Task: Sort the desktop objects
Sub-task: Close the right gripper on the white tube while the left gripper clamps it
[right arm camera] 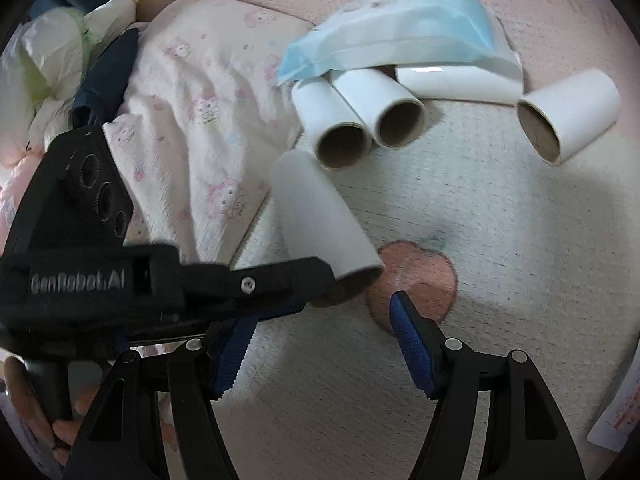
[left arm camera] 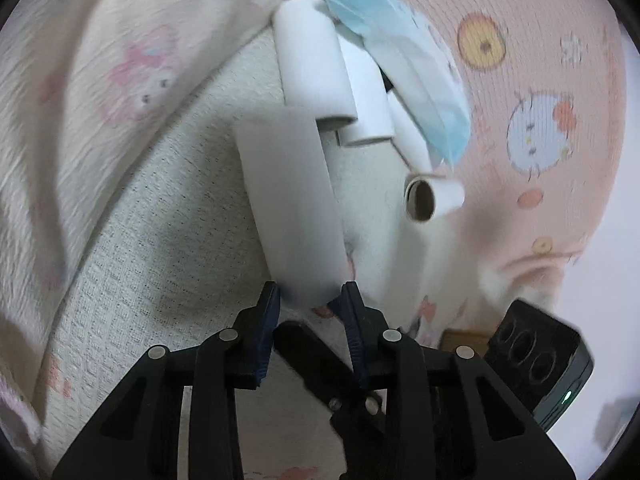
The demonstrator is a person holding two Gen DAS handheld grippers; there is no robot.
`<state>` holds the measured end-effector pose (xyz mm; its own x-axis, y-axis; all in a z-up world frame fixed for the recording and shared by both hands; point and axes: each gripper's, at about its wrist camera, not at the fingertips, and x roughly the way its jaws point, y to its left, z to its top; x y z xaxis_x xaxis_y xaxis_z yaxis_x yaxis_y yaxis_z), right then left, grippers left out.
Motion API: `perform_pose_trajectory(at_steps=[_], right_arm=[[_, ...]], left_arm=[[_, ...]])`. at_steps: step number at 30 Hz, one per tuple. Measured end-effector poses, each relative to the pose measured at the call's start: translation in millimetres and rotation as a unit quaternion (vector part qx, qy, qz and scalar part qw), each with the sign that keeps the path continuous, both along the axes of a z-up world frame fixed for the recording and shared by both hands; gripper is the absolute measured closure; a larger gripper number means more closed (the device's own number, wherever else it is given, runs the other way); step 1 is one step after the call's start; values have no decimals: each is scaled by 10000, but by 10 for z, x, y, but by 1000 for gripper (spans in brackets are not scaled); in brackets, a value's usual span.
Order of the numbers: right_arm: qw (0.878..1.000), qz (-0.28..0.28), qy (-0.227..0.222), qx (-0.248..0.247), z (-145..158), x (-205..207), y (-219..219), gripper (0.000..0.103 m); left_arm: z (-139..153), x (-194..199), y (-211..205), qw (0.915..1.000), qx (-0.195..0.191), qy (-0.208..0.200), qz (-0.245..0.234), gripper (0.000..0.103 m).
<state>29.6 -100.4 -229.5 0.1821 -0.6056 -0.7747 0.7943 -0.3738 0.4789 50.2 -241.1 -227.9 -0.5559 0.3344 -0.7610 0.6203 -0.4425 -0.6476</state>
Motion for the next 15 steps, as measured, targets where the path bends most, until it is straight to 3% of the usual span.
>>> perform_pose_trajectory(at_steps=[5,8,13,15], right_arm=[[9997,-179,-154,-110,-17,-102,64,37],[9994,-187,-210,-201,-1,-123,56,37],[9997,-67,-173,-177,-14,-105,1,37],[9998,-32,-155,-123,-13,-91,-15,37]], left_arm=[[59,108,-137,9996,-82,67,268,49],[117,105,-239,9991,-285,114,307,46],[-18,45,-424,9991,-182,-147,365,46],[-39,-32,-417,9996,-56,63,252,58]])
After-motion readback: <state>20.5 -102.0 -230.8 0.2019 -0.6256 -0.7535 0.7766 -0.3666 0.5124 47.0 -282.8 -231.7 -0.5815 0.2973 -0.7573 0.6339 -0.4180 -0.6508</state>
